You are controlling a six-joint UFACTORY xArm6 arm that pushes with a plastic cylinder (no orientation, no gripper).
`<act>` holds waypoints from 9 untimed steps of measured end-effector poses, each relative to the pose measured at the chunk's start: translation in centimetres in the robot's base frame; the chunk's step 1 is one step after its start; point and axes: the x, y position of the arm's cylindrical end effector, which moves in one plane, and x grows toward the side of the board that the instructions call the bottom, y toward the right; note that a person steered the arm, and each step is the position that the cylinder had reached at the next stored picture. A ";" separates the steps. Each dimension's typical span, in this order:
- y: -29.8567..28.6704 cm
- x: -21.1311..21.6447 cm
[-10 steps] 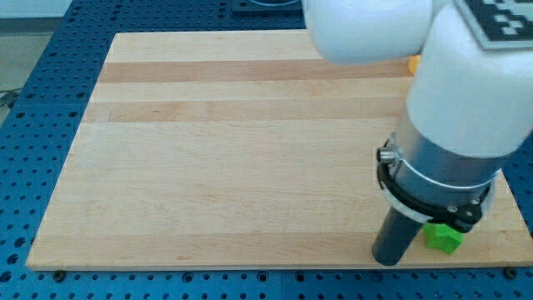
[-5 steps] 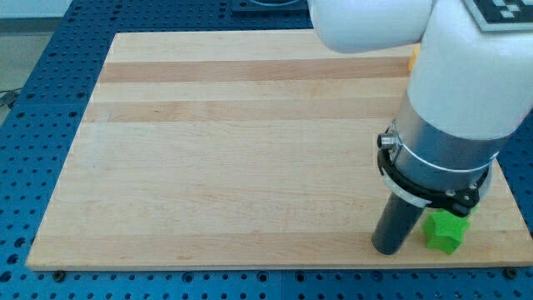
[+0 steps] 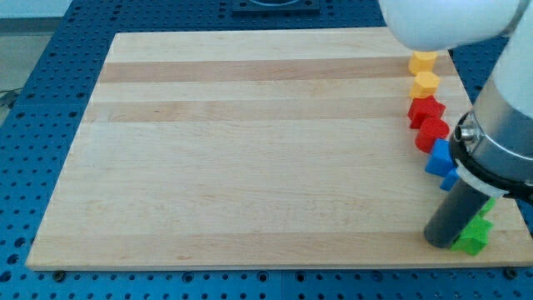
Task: Adjust the green star below the green circle
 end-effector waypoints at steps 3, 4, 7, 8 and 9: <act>-0.4 0.3; -4.3 -5.5; -4.7 -27.3; -4.5 -30.8; -1.0 -32.5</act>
